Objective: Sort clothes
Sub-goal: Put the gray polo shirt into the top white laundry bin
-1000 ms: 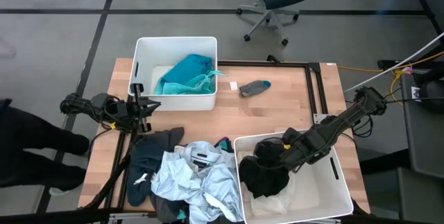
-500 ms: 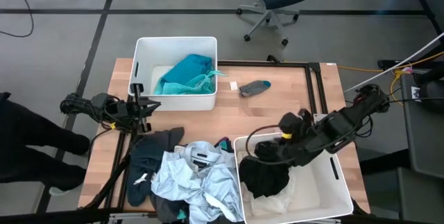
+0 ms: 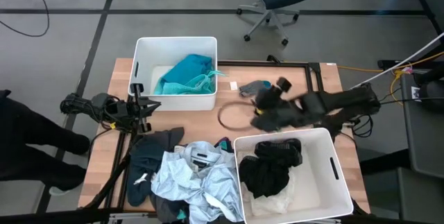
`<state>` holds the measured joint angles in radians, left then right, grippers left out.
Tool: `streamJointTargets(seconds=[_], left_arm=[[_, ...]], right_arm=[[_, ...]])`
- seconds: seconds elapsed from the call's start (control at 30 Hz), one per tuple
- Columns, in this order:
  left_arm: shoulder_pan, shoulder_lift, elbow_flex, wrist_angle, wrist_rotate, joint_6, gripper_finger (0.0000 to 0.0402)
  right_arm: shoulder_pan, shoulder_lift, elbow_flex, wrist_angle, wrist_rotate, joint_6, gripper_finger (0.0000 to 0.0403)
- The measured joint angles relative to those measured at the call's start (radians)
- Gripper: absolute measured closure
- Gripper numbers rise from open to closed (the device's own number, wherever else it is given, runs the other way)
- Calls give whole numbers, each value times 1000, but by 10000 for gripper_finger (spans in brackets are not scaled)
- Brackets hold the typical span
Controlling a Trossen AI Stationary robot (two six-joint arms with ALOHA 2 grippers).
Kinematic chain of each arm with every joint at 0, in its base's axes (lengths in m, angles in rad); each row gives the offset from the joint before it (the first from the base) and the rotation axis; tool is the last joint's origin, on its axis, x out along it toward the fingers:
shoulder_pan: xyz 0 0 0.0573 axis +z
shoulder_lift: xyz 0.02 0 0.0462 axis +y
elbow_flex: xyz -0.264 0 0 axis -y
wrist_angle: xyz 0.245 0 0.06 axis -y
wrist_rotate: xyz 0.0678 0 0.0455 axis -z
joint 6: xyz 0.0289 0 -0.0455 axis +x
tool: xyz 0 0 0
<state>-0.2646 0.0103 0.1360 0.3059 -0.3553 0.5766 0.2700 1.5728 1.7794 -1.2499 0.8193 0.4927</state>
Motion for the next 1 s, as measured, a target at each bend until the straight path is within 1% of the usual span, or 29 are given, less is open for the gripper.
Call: streamJointTargets(seconds=[0.07,0.17,0.3,0.4,0.47,0.6,0.7,0.9,1.0], left_arm=[[0,0,0,-1,0,0,396],[0,0,0,-2,0,0,396],[0,0,0,-2,0,0,396],[0,0,0,-2,0,0,396],[0,0,0,-2,0,0,396],[0,0,0,-3,0,0,396],[0,0,0,-3,0,-2,396],[0,0,0,-2,0,-22,396],[0,0,0,-2,0,-20,396]], right_arm=[[-65,18,0,5,-4,-25,198],[-157,39,0,24,-51,-54,198],[-255,66,0,46,-151,-83,198],[-292,81,-1,87,-267,-111,198],[-290,85,-1,150,-363,-152,198],[-232,110,0,329,-542,-231,198],[-180,148,0,453,-614,-257,198],[-107,254,-1,568,-768,-312,198],[-85,316,-1,628,-820,-322,198]])
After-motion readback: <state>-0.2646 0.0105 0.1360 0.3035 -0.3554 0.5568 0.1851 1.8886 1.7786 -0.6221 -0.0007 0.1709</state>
